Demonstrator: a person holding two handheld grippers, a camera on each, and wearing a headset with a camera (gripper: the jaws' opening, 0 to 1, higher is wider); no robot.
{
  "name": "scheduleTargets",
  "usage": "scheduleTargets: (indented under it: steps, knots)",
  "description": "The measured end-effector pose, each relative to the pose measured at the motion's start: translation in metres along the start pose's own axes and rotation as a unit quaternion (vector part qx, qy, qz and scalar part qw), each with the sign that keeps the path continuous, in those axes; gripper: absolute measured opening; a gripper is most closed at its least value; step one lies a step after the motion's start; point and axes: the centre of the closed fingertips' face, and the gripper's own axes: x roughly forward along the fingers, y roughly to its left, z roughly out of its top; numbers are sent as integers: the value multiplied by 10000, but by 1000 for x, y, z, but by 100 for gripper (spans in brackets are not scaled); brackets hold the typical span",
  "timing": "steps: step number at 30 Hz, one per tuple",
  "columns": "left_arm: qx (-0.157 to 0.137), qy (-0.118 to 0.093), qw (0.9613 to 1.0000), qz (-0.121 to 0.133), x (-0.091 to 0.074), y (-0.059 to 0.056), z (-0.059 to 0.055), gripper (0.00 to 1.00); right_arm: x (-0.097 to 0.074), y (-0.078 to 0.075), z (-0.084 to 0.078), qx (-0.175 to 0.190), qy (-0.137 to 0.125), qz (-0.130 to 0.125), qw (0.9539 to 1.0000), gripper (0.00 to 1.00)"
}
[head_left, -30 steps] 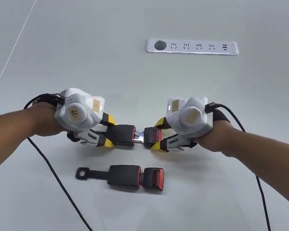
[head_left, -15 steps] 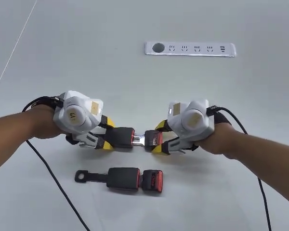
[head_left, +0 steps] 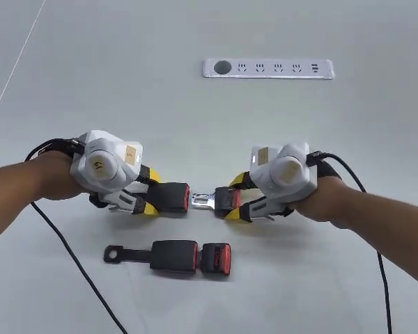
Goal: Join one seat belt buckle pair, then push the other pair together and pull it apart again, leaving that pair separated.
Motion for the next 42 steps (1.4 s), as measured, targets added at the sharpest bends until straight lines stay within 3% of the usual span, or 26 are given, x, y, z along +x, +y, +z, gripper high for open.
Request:
scheduleTargets:
  steps: [24, 42]
  knots:
    - [27, 39, 10000, -28, -1, 0, -1, 32, -37, -6, -44, 157, 126, -126, 9997, 34]
    - [53, 75, 9999, -56, 0, 0, -2, 32, -62, 1, -70, 223, 212, -174, 9994, 35]
